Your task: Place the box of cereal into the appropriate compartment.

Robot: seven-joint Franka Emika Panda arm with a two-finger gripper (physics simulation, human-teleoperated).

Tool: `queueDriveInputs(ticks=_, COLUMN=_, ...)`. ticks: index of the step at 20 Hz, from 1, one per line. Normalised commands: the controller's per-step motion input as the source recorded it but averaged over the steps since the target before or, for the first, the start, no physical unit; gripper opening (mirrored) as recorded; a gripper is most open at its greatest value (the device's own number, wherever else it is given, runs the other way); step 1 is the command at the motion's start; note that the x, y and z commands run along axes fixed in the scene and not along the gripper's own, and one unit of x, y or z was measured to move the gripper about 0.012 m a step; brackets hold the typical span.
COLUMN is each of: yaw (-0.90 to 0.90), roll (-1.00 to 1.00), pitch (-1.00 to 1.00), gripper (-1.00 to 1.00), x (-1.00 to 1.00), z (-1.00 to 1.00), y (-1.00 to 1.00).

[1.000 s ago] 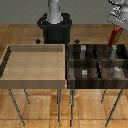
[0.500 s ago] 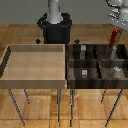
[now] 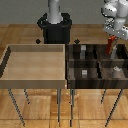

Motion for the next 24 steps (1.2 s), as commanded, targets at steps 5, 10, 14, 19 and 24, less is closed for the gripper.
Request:
queueDriveInputs(ticks=5, yaw=0.00, roll=0.00, pitch=0.00, gripper=-1.00, x=-0.20, z=-0.20, y=0.00)
queueDriveInputs(ticks=10, yaw=0.00, roll=0.00, pitch=0.00, gripper=-1.00, x=0.00, z=-0.80, y=0.00)
queueDriveInputs(ticks=14, yaw=0.00, roll=0.00, pitch=0.00, gripper=-1.00, x=0.00, z=-1.00, y=0.00)
queueDriveInputs(ticks=19, yaw=0.00, roll=0.00, pitch=0.00, gripper=1.00, x=0.00, z=-0.20, y=0.00)
queueDriveInputs(ticks=24, yaw=0.00, roll=0.00, pitch=0.00, gripper=1.00, x=0.00, z=0.00, y=0.00)
